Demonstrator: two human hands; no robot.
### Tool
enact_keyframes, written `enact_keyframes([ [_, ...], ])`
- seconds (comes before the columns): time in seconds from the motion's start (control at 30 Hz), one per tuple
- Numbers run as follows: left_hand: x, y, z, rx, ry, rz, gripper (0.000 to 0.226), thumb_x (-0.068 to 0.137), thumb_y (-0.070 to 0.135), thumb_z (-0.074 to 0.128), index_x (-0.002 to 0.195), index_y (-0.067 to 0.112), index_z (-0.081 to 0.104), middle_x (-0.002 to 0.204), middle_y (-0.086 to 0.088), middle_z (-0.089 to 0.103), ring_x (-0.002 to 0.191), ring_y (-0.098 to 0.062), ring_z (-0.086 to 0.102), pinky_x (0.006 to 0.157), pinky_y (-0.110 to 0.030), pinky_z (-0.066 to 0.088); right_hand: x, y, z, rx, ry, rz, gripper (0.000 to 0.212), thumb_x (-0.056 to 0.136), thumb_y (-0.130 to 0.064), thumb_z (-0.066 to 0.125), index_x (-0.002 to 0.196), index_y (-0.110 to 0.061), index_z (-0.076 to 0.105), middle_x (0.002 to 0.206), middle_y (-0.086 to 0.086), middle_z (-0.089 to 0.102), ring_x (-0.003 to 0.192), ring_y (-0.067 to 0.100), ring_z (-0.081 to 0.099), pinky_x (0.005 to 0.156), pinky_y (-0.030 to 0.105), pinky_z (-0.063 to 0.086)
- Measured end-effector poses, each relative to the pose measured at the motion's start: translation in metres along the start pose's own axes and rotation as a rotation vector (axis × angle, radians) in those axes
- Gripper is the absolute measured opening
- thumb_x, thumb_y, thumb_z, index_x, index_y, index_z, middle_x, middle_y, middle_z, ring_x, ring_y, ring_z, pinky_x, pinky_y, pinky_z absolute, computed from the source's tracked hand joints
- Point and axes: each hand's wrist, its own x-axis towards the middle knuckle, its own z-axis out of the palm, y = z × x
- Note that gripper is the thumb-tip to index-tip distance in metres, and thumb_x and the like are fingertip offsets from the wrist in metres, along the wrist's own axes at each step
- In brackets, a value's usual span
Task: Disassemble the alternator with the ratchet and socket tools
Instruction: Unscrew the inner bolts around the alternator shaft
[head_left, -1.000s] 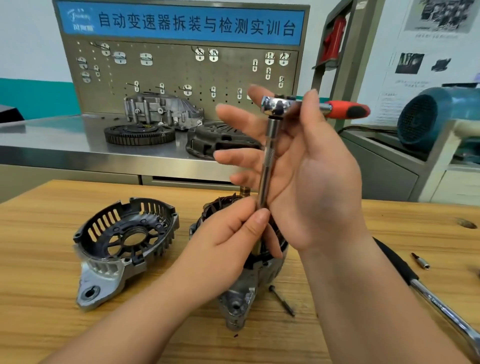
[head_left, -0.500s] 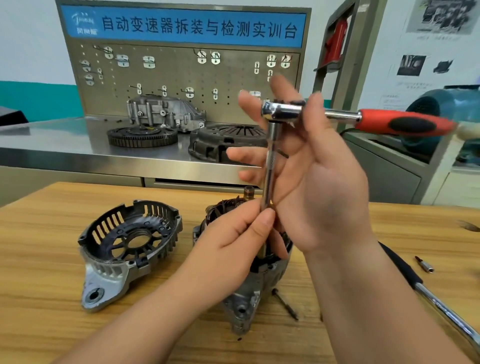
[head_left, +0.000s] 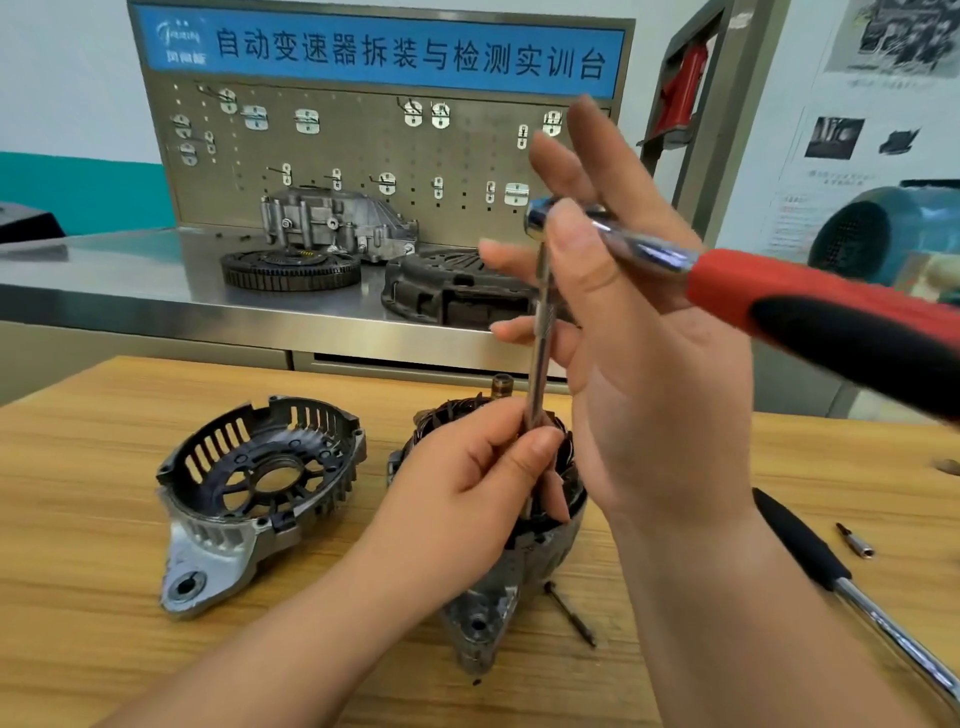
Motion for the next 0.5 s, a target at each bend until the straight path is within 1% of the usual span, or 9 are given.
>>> enact_keyframes([
  [0.1, -0.0013, 0.0011, -0.0007, -0.020, -0.036, 0.007, 0.033, 0.092, 0.037, 0.043, 0.087, 0.010, 0.060, 0.069, 0.007, 0.067, 0.070, -0.032, 0.059, 0.070, -0.047, 0.046, -0.0001, 0.0000, -0.0020, 0.203, 0.040, 0.106, 0.035, 0.093, -0.031, 0.047, 0.127, -0.026, 0.055, 0.127, -0.001, 0.065, 0.084, 0.019, 0.072, 0.061, 0.023, 0.055],
  [0.13, -0.0022, 0.0022, -0.0013, -0.032, -0.048, 0.014, 0.036, 0.093, 0.039, 0.044, 0.085, 0.008, 0.059, 0.070, 0.006, 0.067, 0.071, -0.032, 0.059, 0.071, -0.047, 0.045, 0.0007, -0.0009, -0.0022, 0.258, 0.042, 0.164, 0.035, 0.094, -0.036, 0.045, 0.125, -0.025, 0.056, 0.122, -0.001, 0.068, 0.080, 0.021, 0.072, 0.060, 0.025, 0.054],
  [0.2, -0.0033, 0.0028, -0.0026, -0.051, -0.057, 0.019, 0.037, 0.093, 0.041, 0.043, 0.088, 0.009, 0.060, 0.075, 0.005, 0.068, 0.076, -0.030, 0.059, 0.074, -0.045, 0.046, 0.0023, -0.0017, -0.0031, 0.333, 0.020, 0.288, 0.043, 0.096, -0.044, 0.035, 0.121, -0.017, 0.057, 0.107, 0.003, 0.074, 0.069, 0.020, 0.071, 0.056, 0.026, 0.052],
  [0.27, -0.0028, 0.0018, -0.0027, -0.045, -0.059, 0.015, 0.032, 0.093, 0.037, 0.042, 0.091, 0.011, 0.061, 0.076, 0.006, 0.068, 0.076, -0.027, 0.061, 0.076, -0.044, 0.046, 0.0030, 0.0002, -0.0063, 0.365, -0.018, 0.354, 0.050, 0.101, -0.045, 0.023, 0.112, -0.010, 0.057, 0.093, 0.005, 0.075, 0.061, 0.017, 0.068, 0.052, 0.025, 0.049],
  [0.3, -0.0021, 0.0015, -0.0025, -0.028, -0.062, 0.014, 0.030, 0.092, 0.034, 0.041, 0.089, 0.012, 0.061, 0.072, 0.007, 0.067, 0.074, -0.026, 0.061, 0.075, -0.045, 0.047, 0.0032, 0.0015, -0.0073, 0.371, -0.028, 0.362, 0.051, 0.103, -0.044, 0.020, 0.108, -0.008, 0.056, 0.088, 0.005, 0.075, 0.058, 0.016, 0.067, 0.051, 0.025, 0.049],
  [0.37, -0.0012, 0.0010, -0.0015, 0.001, -0.060, 0.011, 0.028, 0.091, 0.032, 0.041, 0.088, 0.012, 0.060, 0.069, 0.007, 0.067, 0.071, -0.025, 0.061, 0.073, -0.044, 0.047, 0.0021, 0.0034, -0.0062, 0.369, -0.015, 0.343, 0.048, 0.103, -0.043, 0.023, 0.110, -0.008, 0.055, 0.087, 0.005, 0.075, 0.057, 0.015, 0.066, 0.050, 0.024, 0.048],
  [0.43, -0.0010, 0.0005, -0.0011, 0.010, -0.036, 0.019, 0.030, 0.090, 0.031, 0.043, 0.093, 0.010, 0.063, 0.076, 0.003, 0.070, 0.075, -0.024, 0.063, 0.075, -0.043, 0.048, -0.0003, 0.0054, -0.0026, 0.344, 0.028, 0.277, 0.039, 0.101, -0.042, 0.032, 0.113, -0.016, 0.059, 0.093, 0.007, 0.074, 0.061, 0.014, 0.067, 0.049, 0.022, 0.049],
  [0.5, -0.0012, -0.0011, -0.0013, 0.018, 0.005, 0.040, 0.031, 0.090, 0.031, 0.044, 0.100, 0.010, 0.064, 0.086, 0.003, 0.071, 0.081, -0.023, 0.064, 0.076, -0.038, 0.048, -0.0025, 0.0063, 0.0016, 0.307, 0.077, 0.194, 0.030, 0.095, -0.038, 0.044, 0.113, -0.025, 0.064, 0.101, 0.011, 0.072, 0.069, 0.015, 0.069, 0.050, 0.022, 0.050],
])
